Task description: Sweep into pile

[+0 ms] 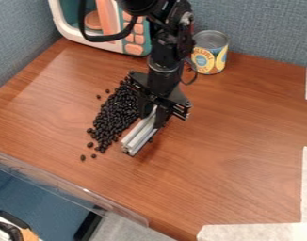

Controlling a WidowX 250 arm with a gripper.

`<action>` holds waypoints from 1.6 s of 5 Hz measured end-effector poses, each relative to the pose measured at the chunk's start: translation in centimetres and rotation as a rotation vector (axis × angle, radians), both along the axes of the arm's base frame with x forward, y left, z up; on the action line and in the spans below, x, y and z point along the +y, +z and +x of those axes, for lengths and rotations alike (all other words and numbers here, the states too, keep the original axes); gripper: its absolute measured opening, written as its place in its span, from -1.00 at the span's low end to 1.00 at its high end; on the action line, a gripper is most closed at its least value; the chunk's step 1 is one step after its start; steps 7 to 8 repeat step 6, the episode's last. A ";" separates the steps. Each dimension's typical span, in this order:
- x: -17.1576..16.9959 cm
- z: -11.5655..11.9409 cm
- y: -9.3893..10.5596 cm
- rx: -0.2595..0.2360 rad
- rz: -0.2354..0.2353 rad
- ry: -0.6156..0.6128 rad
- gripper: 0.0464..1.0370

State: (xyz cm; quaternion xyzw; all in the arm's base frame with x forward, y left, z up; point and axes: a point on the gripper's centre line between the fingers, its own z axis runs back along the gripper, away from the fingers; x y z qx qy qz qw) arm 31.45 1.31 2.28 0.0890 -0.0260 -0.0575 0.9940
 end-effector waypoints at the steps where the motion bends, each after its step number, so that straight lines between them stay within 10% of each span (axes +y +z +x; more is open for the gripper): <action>1: -0.5 0.4 -2.0 0.032 0.014 0.029 -0.39; 3: -1.1 0.0 -2.0 0.036 0.006 0.125 -0.27; 5: -1.8 -0.3 3.6 -0.072 -0.031 0.039 0.88; 8: -1.1 -0.4 5.4 -0.103 -0.052 0.026 0.93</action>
